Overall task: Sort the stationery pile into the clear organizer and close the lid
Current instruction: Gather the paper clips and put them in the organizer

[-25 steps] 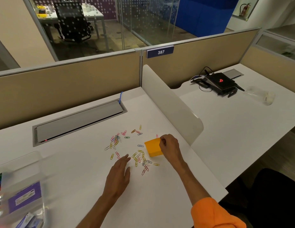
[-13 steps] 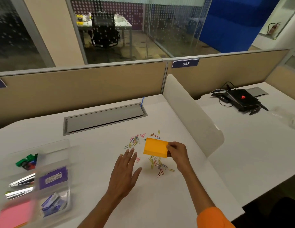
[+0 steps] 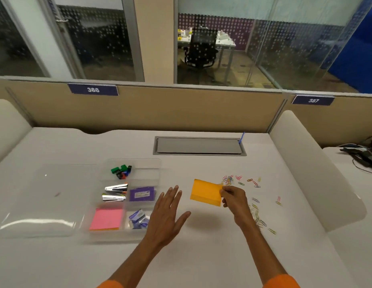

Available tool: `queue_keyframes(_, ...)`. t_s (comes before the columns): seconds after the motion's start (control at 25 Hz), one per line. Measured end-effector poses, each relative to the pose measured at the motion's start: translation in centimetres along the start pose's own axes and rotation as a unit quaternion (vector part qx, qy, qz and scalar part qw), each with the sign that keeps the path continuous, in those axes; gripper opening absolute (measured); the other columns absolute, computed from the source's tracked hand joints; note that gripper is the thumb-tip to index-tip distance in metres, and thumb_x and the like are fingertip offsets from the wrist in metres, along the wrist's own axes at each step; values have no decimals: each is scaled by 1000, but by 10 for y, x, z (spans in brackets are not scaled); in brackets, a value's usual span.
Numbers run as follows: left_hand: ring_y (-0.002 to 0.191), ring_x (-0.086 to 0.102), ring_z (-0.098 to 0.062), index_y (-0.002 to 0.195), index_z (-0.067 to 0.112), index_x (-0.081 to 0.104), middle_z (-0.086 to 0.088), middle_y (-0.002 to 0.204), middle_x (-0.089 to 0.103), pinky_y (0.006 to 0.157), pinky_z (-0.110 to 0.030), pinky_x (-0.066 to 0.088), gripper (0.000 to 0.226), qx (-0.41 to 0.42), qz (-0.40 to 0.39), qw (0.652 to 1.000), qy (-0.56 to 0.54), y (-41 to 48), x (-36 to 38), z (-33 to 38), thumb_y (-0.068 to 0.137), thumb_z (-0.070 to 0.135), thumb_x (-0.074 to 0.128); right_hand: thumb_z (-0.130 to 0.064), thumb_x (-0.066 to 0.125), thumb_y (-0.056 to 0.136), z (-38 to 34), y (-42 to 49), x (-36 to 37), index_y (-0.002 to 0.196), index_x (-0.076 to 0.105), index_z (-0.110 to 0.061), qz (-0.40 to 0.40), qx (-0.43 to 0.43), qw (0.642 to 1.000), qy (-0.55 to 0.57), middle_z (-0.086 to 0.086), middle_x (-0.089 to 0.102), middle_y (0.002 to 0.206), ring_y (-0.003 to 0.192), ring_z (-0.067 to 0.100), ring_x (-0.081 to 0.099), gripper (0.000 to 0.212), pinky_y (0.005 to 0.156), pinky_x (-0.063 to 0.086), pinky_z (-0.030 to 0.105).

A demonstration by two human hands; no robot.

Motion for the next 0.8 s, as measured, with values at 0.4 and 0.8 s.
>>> queue_keyframes(0.4,150,14,-9,154,18,25,6,162,19,122,-36,14,79,-89,75,993,7,-77,-89,-128,94,69,35,-9,61,89,-38,-46,158,94,67,-11,-104,-17,993,-50,13,68,83,67,20,60,8,56,49,26)
queue_keyframes(0.8,150,14,-8,154,20,24,5,162,19,121,-40,14,85,-111,64,992,13,-120,-129,-223,89,73,41,-6,59,88,-42,-94,299,79,73,-3,-151,-52,974,-164,6,67,74,63,9,57,18,59,49,18)
Point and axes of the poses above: each hand's wrist, its own y-axis towards the middle knuckle, its own x-axis out of the palm, z = x × y, the point moved 3 cm from there along y, towards the middle knuckle
